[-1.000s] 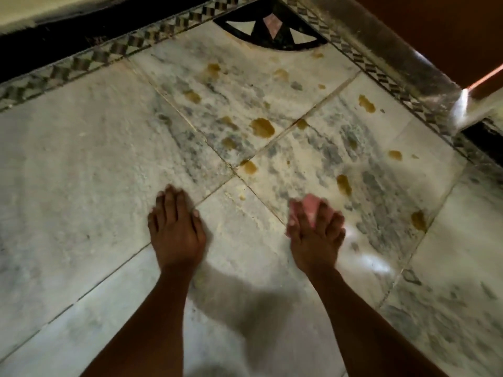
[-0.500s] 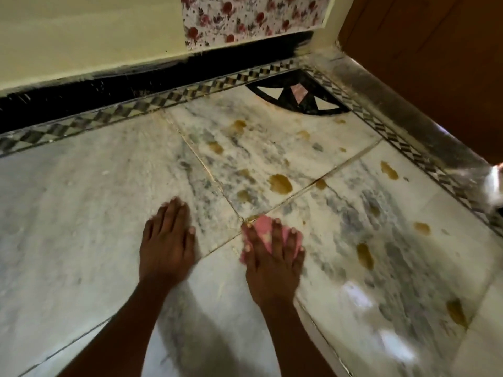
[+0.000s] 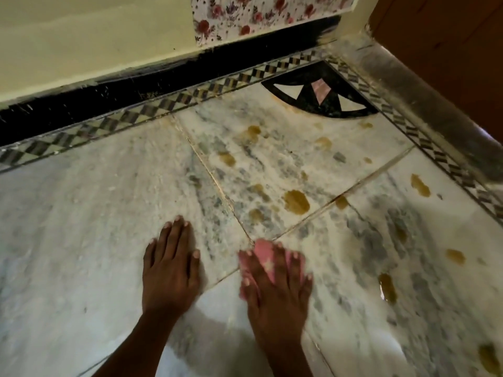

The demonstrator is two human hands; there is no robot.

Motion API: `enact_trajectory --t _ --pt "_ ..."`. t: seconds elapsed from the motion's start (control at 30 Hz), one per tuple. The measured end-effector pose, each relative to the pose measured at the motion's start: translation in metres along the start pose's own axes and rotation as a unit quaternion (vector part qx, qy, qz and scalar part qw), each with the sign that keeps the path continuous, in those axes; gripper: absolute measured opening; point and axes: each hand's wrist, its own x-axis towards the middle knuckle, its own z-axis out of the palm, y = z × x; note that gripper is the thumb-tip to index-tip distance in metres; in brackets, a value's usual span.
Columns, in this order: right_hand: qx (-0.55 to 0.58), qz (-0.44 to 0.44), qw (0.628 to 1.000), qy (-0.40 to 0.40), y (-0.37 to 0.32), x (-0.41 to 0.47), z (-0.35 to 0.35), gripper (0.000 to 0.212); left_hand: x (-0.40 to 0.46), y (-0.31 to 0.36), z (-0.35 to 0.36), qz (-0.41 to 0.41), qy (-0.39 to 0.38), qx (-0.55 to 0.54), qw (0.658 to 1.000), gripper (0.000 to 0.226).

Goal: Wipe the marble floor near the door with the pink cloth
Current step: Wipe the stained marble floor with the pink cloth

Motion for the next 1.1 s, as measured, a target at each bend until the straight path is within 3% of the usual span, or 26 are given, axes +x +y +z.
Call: enact_trajectory --t 0.1,0.2,0.33,0.43,0.53,0.63,0.77,0.83,0.93,1.03,1.1 --pt "0.015 0.104 0.994 0.019 0.014 0.024 0.004 0.063 -0.002 0.004 -0.001 -0.009 0.004 0.004 1.0 0.063" --pt "0.021 0.194 0.98 0.032 -0.024 0.091 0.017 0.065 0.001 0.005 -0.002 -0.017 0.003 0.013 1.0 0.064" --pt "0.002 0.043 0.999 -0.014 -0.058 0.09 0.019 0.06 0.0 0.006 -0.003 -0.018 -0.005 0.025 1.0 0.065" --pt "-0.013 -0.027 0.999 -0.045 -0.032 0.039 0.002 0.058 0.001 0.004 -0.005 -0.027 -0.013 0.032 0.999 0.065" --pt "0.008 0.075 0.996 -0.045 -0.013 0.066 0.006 0.06 -0.001 0.006 -0.006 -0.028 -0.012 0.035 0.999 0.065" --pt "0.018 0.18 0.983 -0.022 -0.05 0.125 0.023 0.062 0.001 0.005 -0.005 -0.031 -0.014 0.018 0.999 0.065" --pt "0.012 -0.041 0.995 -0.095 -0.081 0.082 0.013 0.065 -0.002 -0.001 -0.007 -0.027 -0.018 -0.001 0.999 0.062" --pt "-0.007 -0.077 0.991 -0.109 -0.057 0.036 -0.003 0.063 -0.001 -0.004 -0.01 -0.036 -0.019 -0.018 0.999 0.061" --pt "0.01 0.023 0.995 -0.096 -0.02 0.05 -0.006 0.06 -0.001 0.003 -0.014 -0.052 -0.018 -0.002 0.998 0.064" --pt "0.037 0.161 0.986 -0.027 -0.049 0.117 0.02 0.061 -0.003 0.003 -0.01 -0.068 -0.017 0.004 0.998 0.065" --pt "0.03 0.124 0.992 -0.023 -0.086 0.139 0.029 0.062 -0.004 0.002 -0.009 -0.063 -0.011 -0.009 0.998 0.065"
